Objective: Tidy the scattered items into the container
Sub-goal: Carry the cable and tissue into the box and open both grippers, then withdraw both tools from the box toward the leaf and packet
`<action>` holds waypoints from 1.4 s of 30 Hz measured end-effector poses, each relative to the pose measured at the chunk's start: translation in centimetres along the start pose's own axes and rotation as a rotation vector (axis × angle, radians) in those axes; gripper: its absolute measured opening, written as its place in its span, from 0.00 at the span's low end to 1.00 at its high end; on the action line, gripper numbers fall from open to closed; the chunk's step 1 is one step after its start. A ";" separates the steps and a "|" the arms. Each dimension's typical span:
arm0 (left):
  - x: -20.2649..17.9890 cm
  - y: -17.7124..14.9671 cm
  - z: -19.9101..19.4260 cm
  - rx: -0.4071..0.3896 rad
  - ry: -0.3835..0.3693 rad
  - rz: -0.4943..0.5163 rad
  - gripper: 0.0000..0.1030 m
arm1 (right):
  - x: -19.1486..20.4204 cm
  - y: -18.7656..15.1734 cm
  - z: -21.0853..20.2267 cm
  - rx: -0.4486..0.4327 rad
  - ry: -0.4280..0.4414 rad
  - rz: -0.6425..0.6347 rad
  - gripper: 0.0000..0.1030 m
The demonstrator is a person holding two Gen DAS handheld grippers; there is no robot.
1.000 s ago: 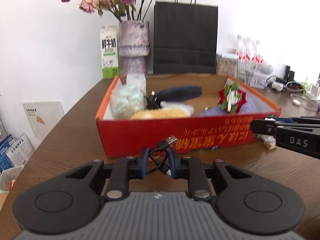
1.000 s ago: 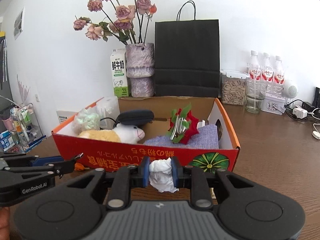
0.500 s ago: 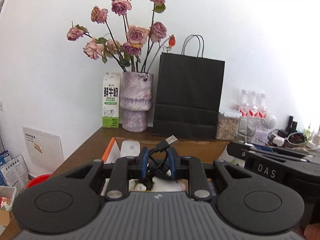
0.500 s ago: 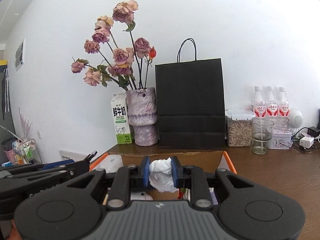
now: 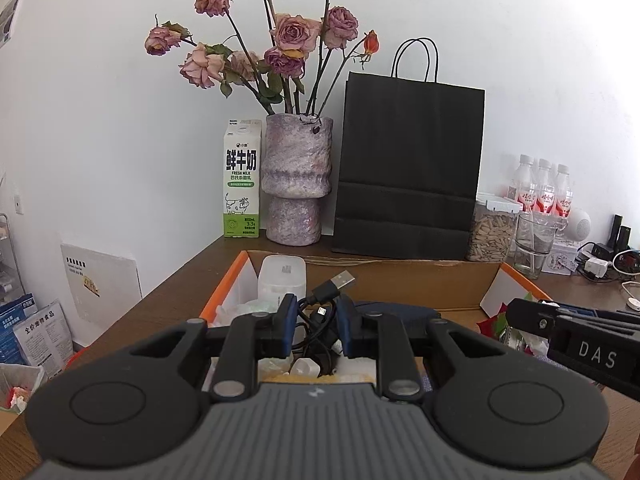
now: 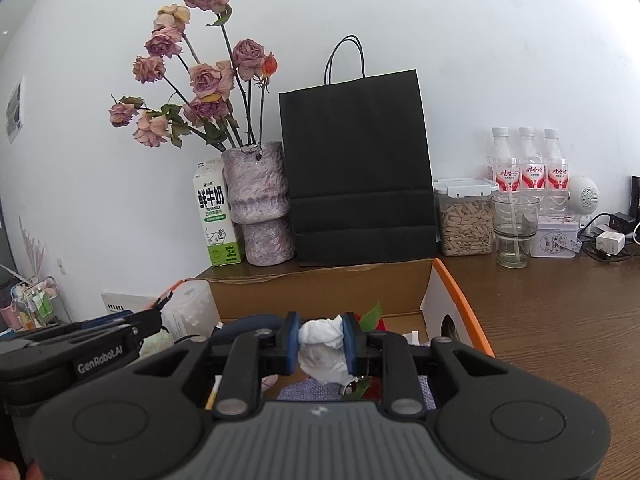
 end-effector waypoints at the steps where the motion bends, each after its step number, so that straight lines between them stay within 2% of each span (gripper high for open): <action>1: -0.1 -0.1 0.0 0.004 0.002 0.005 0.21 | 0.0 -0.1 0.0 0.002 -0.002 -0.004 0.21; 4: -0.2 -0.3 0.0 0.002 0.012 0.020 0.21 | 0.2 -0.2 0.0 0.004 -0.005 -0.020 0.21; 6: -0.2 -0.2 -0.2 -0.011 0.031 0.030 0.23 | 0.4 -0.3 -0.1 0.002 -0.009 -0.032 0.29; 7: -0.2 -0.2 -0.3 -0.017 0.049 0.034 0.25 | 0.4 -0.4 -0.2 -0.001 -0.013 -0.039 0.36; 8: -0.1 -0.1 -0.6 -0.027 0.069 0.038 0.37 | 0.4 -0.4 -0.4 -0.003 -0.015 -0.046 0.60; 9: 0.0 0.0 -0.8 -0.037 0.080 0.038 0.66 | 0.5 -0.5 -0.5 -0.010 -0.022 -0.054 0.83; 10: 0.2 0.2 -1.0 -0.052 0.092 0.032 0.81 | 0.5 -0.4 -0.8 -0.026 -0.034 -0.062 0.90; 11: 0.7 0.4 -1.3 -0.075 0.133 0.021 1.00 | 0.5 -0.2 -1.2 -0.044 -0.048 -0.069 0.92; 12: 1.0 0.6 -1.6 -0.104 0.157 0.018 1.00 | 0.5 -0.1 -1.4 -0.054 -0.055 -0.074 0.94; 14: 1.4 0.8 -1.9 -0.118 0.161 0.008 1.00 | 0.5 0.0 -1.7 -0.061 -0.051 -0.072 1.00; 33: 1.0 -0.6 -2.5 -0.105 0.155 0.043 1.00 | 0.5 -0.8 -3.1 -0.077 -0.056 -0.093 1.00; 42: 2.3 -1.6 -3.8 -0.111 0.148 0.042 1.00 | -0.9 -2.3 -4.5 -0.061 -0.090 -0.114 1.00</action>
Point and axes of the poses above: each gripper's, at about its wrist camera, not at the fingertips, and z roughly the way its jaws point, x to its left, y to its top, the point moved 7 cm from there along z, roughly the way its jaws point, and after that the axes turned 3 degrees about z, right-handed, at the moved point
